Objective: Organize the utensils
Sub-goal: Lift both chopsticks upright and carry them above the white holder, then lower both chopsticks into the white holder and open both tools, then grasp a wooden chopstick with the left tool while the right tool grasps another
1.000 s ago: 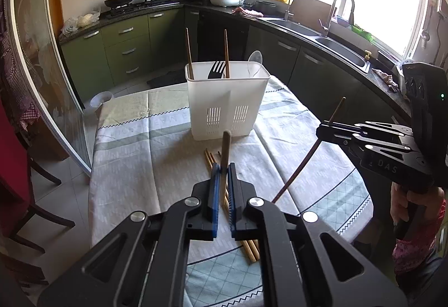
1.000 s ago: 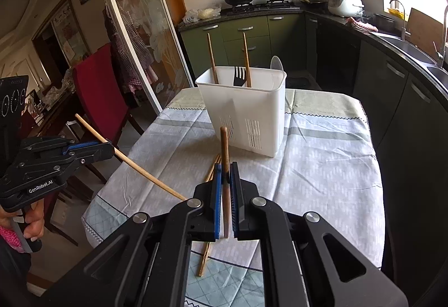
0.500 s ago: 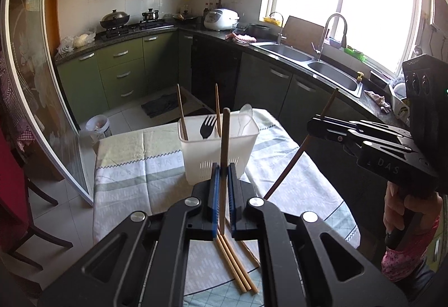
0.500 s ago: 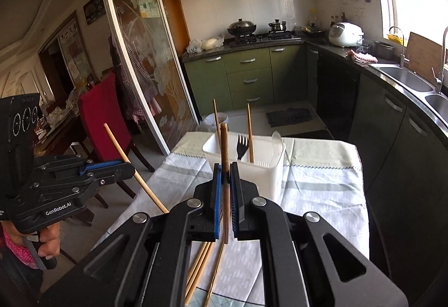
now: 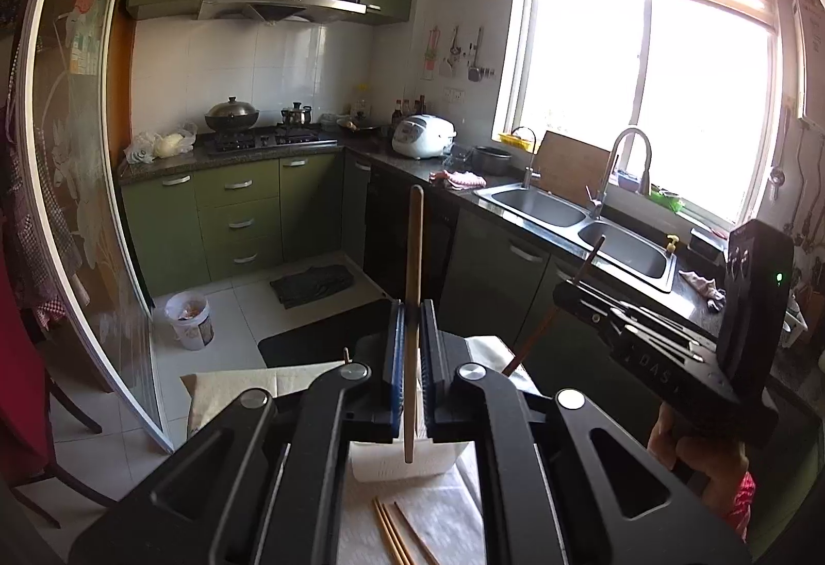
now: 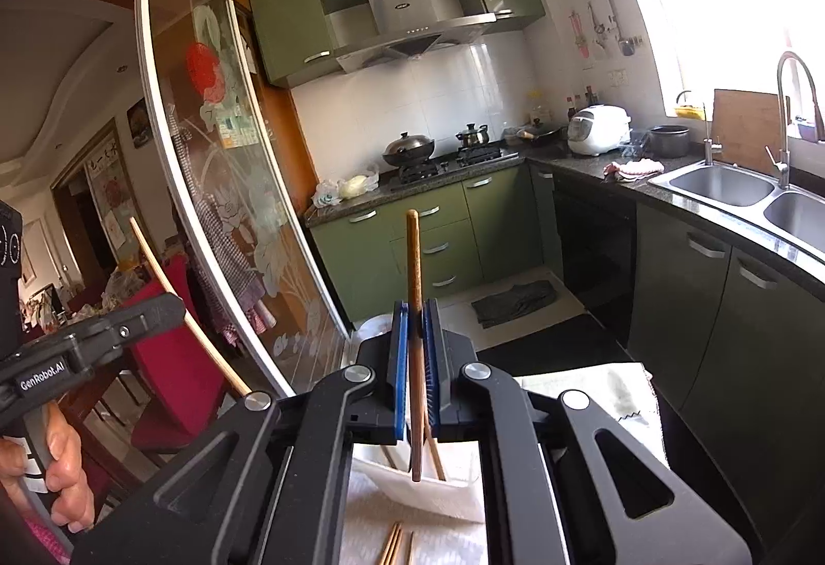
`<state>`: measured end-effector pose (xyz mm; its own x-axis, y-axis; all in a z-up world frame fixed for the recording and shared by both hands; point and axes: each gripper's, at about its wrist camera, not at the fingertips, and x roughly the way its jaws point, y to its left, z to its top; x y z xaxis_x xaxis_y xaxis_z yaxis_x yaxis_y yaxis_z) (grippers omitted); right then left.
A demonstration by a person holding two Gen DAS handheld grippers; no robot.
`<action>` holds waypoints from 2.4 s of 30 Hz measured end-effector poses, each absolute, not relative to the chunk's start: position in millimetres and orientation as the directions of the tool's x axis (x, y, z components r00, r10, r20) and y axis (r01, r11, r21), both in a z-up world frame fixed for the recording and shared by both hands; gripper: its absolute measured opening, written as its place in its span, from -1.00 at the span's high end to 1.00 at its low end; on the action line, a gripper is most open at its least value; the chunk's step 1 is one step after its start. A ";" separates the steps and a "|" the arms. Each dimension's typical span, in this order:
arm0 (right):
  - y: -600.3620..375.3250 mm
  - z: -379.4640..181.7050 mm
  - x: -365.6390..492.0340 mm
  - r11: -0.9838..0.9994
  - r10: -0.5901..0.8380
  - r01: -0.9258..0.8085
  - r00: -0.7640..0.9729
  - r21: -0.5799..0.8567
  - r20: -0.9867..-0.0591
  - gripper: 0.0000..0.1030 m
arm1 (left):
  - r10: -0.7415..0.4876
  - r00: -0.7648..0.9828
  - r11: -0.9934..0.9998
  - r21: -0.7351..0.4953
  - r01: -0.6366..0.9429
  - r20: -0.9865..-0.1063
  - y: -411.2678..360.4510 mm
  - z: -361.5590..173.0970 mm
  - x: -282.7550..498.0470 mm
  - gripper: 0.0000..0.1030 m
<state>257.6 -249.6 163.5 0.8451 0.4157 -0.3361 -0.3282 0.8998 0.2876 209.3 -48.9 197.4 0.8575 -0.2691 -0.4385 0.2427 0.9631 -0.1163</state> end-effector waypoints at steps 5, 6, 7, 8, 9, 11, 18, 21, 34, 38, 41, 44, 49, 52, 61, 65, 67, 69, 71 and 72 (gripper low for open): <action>-245.3 147.2 283.5 0.913 0.388 -0.300 0.848 0.275 -0.362 0.87 | -0.251 0.869 0.968 -0.117 0.223 -0.427 -53.4 183.7 240.7 0.89; -243.8 141.0 288.1 0.916 0.383 -0.295 0.843 0.272 -0.376 0.87 | -0.250 0.867 0.968 -0.118 0.220 -0.432 -54.3 178.8 247.3 0.89; -242.0 135.3 292.1 0.918 0.380 -0.291 0.840 0.269 -0.388 0.87 | -0.247 0.865 0.969 -0.118 0.217 -0.436 -55.7 172.4 252.7 0.89; -238.9 128.7 295.7 0.920 0.378 -0.292 0.833 0.261 -0.404 0.87 | -0.237 0.865 0.971 -0.111 0.209 -0.442 -57.8 166.1 257.2 0.89; -235.8 122.3 298.8 0.922 0.378 -0.294 0.825 0.253 -0.420 0.87 | -0.225 0.864 0.974 -0.101 0.201 -0.451 -59.6 159.2 262.2 0.89; -228.8 108.2 303.3 0.924 0.380 -0.304 0.804 0.234 -0.457 0.87 | -0.206 0.854 0.978 -0.083 0.189 -0.477 -62.8 144.7 270.7 0.89; -206.7 63.7 313.9 0.927 0.371 -0.326 0.740 0.182 -0.561 0.86 | -0.155 0.755 0.986 -0.047 0.162 -0.638 -66.8 91.0 293.7 0.89; -204.2 52.6 316.7 0.930 0.363 -0.322 0.727 0.177 -0.583 0.84 | -0.145 0.710 0.987 -0.055 0.148 -0.689 -62.6 76.7 301.7 0.89; -238.9 74.2 246.4 0.925 0.378 -0.337 0.781 0.175 -0.497 0.61 | -0.157 0.612 0.984 -0.069 0.165 -0.775 -58.8 63.5 258.9 0.43; -250.5 51.8 211.2 0.915 0.399 -0.359 0.736 0.185 -0.547 0.61 | -0.180 0.425 0.981 -0.129 0.146 -0.887 -51.3 8.9 237.3 0.43; -259.9 24.1 188.8 0.911 0.408 -0.357 0.695 0.208 -0.592 0.61 | -0.188 0.321 0.980 -0.154 0.128 -0.928 -47.4 -34.8 224.9 0.43; -268.9 -2.5 172.7 0.910 0.408 -0.345 0.654 0.228 -0.637 0.61 | -0.176 0.258 0.982 -0.149 0.120 -0.950 -49.4 -67.6 219.7 0.43; -289.5 -31.2 156.1 0.921 0.387 -0.297 0.628 0.251 -0.675 0.61 | -0.136 0.184 0.987 -0.118 0.108 -0.973 -61.4 -101.3 223.0 0.43; -301.2 -41.8 149.1 0.919 0.393 -0.277 0.619 0.279 -0.680 0.58 | -0.116 0.157 0.990 -0.102 0.096 -0.981 -64.3 -112.6 226.0 0.45; -311.5 -49.0 145.2 0.906 0.424 -0.273 0.602 0.324 -0.677 0.37 | -0.064 0.140 0.994 -0.052 0.091 -0.988 -74.5 -121.6 232.1 0.46; -307.2 -50.9 147.1 0.903 0.429 -0.277 0.589 0.328 -0.685 0.37 | -0.054 0.129 0.994 -0.042 0.098 -0.990 -80.1 -126.6 235.6 0.46; -304.8 -52.3 149.0 0.903 0.430 -0.279 0.582 0.327 -0.690 0.37 | -0.044 0.122 0.994 -0.032 0.104 -0.992 -84.4 -130.4 238.0 0.46; -300.4 -53.2 150.1 0.903 0.430 -0.286 0.574 0.321 -0.697 0.37 | -0.035 0.106 0.994 -0.024 0.107 -0.994 -87.6 -134.7 239.1 0.47; -291.3 -54.4 152.4 0.903 0.427 -0.304 0.557 0.304 -0.712 0.37 | -0.021 0.108 0.993 -0.009 0.117 -0.994 -91.1 -137.4 239.9 0.50; -285.2 -55.8 154.6 0.901 0.428 -0.316 0.546 0.296 -0.721 0.37 | -0.019 0.108 0.993 -0.006 0.118 -0.994 -91.9 -139.4 240.6 0.52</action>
<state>154.6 -285.2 -55.8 0.5455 0.4278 -0.7207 -0.3163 0.9014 0.2957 240.6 -91.9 -139.3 0.1084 -0.0188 -0.9939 0.1175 0.9931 -0.0060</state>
